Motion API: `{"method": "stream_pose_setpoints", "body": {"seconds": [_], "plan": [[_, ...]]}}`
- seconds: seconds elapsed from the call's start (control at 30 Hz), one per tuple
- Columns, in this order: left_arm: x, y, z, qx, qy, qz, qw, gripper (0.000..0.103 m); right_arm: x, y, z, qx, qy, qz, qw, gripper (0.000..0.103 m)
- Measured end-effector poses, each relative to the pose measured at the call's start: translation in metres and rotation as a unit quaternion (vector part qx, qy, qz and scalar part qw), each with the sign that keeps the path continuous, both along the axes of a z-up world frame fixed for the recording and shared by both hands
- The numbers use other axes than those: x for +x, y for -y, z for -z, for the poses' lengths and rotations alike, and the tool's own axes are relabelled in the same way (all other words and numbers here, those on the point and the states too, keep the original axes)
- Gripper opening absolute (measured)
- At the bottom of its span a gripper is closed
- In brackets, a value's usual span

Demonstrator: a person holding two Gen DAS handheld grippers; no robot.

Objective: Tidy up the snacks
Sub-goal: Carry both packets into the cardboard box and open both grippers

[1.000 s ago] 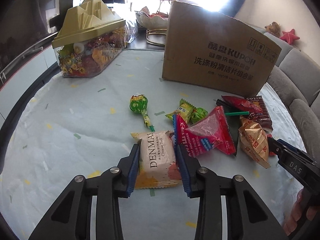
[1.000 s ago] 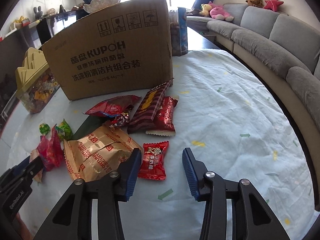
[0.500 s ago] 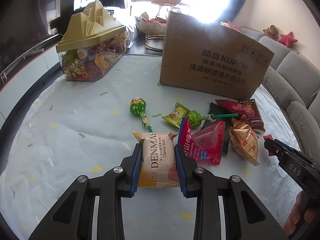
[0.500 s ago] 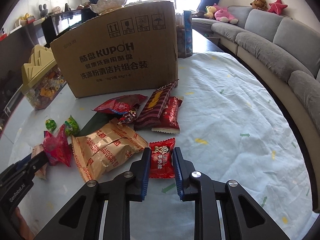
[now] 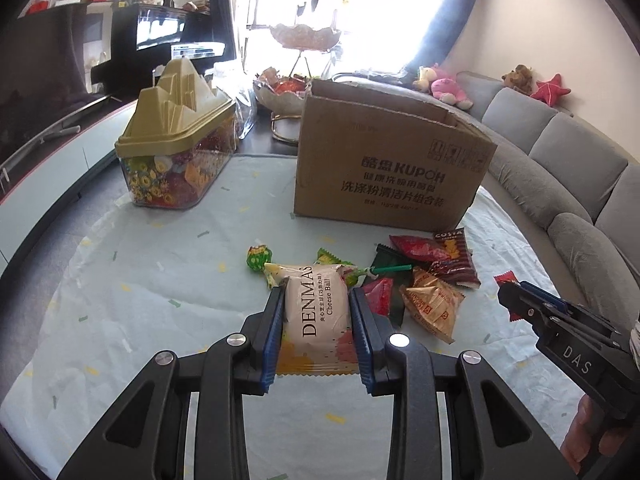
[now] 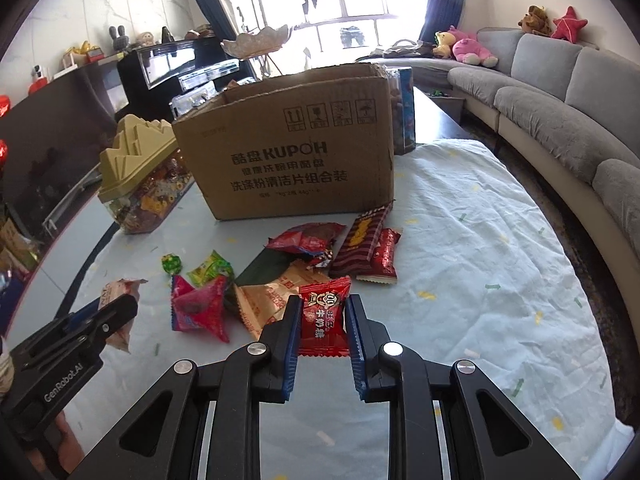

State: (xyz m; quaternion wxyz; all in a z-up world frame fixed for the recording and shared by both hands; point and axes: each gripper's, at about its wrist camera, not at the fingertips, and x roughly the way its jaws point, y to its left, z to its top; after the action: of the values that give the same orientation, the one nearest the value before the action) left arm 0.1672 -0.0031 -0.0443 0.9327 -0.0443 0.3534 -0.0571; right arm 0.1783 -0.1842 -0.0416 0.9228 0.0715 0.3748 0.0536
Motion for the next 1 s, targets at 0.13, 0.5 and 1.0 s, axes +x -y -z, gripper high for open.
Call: {"method": "stream_pose_setpoints", "body": {"seconds": [0.13,0.5,1.0], "plan": [[0.006,0.003,-0.02,0.005,0.022,0.019,0.9996,0.032,-0.002,-0.003,-0.012,0.004,0.011,-0.008,1.0,0.023],[0.046,0.012,-0.078,0.021,0.067,0.052,0.9962,0.032,0.036,-0.006,-0.07,0.008,0.061,-0.034,0.998,0.023],[0.133,0.026,-0.126,0.044,0.064,0.072,0.9944,0.032,0.123,-0.002,-0.121,0.005,0.075,-0.038,0.996,0.023]]}}
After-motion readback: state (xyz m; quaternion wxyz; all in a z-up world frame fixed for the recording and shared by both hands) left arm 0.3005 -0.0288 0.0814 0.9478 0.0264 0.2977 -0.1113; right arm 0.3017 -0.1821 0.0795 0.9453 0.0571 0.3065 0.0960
